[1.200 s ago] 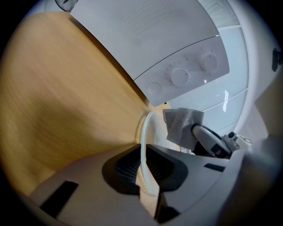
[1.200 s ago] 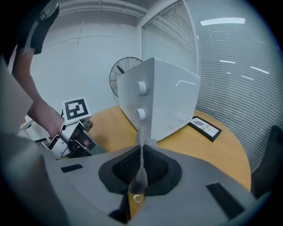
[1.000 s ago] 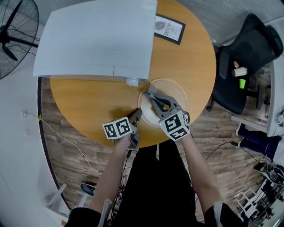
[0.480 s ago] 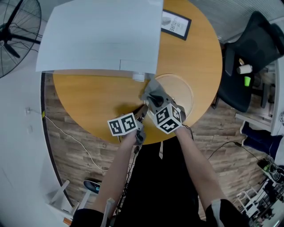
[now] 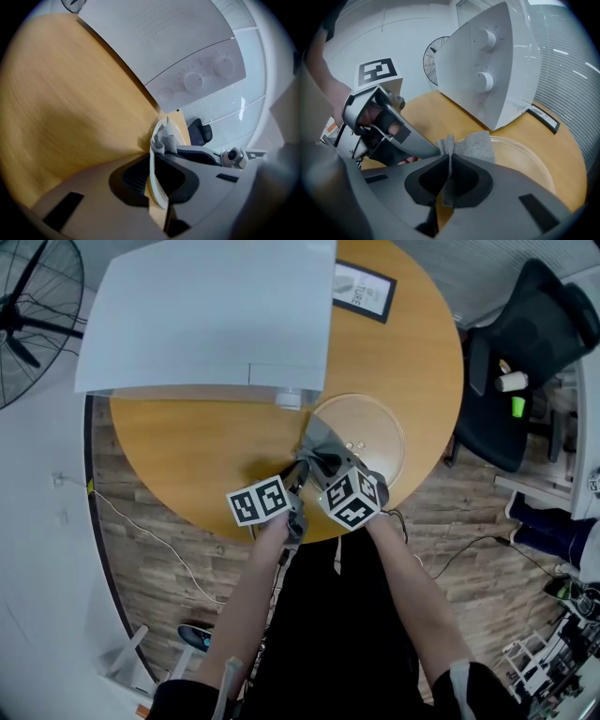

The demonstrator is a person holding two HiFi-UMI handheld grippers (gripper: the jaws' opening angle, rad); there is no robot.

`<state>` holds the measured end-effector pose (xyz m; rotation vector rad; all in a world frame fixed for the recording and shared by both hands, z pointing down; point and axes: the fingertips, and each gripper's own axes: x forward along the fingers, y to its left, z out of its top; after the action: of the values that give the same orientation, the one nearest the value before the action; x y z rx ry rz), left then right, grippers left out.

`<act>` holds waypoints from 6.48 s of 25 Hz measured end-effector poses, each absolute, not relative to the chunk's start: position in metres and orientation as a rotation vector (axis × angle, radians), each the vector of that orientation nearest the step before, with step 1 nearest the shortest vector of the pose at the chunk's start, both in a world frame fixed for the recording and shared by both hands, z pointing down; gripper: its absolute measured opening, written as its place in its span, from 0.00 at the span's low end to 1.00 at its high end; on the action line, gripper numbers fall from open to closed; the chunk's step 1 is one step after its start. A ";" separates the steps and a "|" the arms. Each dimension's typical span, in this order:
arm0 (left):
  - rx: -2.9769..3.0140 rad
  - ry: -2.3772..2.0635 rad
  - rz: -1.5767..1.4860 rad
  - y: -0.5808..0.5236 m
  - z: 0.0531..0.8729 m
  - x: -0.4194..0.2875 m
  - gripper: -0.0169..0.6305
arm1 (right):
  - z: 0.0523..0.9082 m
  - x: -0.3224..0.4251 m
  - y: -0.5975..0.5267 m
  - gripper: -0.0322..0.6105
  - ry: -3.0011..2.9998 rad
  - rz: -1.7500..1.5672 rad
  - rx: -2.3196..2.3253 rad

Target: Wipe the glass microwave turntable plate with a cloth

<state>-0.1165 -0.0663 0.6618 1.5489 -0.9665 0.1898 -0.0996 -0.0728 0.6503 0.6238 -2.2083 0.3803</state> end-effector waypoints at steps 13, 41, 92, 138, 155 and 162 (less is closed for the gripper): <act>1.545 -0.993 0.196 -0.066 0.663 -0.117 0.07 | 0.653 -0.081 -0.018 0.08 -2.170 0.466 0.584; 1.564 -0.976 0.226 -0.065 0.662 -0.115 0.07 | 0.659 0.054 -0.011 0.09 -2.082 0.595 0.778; 1.575 -0.960 0.252 -0.064 0.663 -0.112 0.07 | 0.653 -0.068 -0.136 0.09 -2.192 0.630 0.756; 1.582 -0.949 0.256 -0.064 0.663 -0.111 0.07 | 0.655 0.018 -0.096 0.09 -2.112 0.796 0.983; 1.577 -0.960 0.254 -0.064 0.664 -0.111 0.07 | 0.657 -0.077 -0.101 0.09 -2.230 0.581 0.676; 1.576 -0.960 0.250 -0.065 0.664 -0.112 0.07 | 0.654 -0.020 -0.141 0.09 -2.177 0.625 0.867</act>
<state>-0.1116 -0.0647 0.6639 1.5760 -0.9601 0.2504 -0.0204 -0.1413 0.6537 0.8674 -2.1769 0.6255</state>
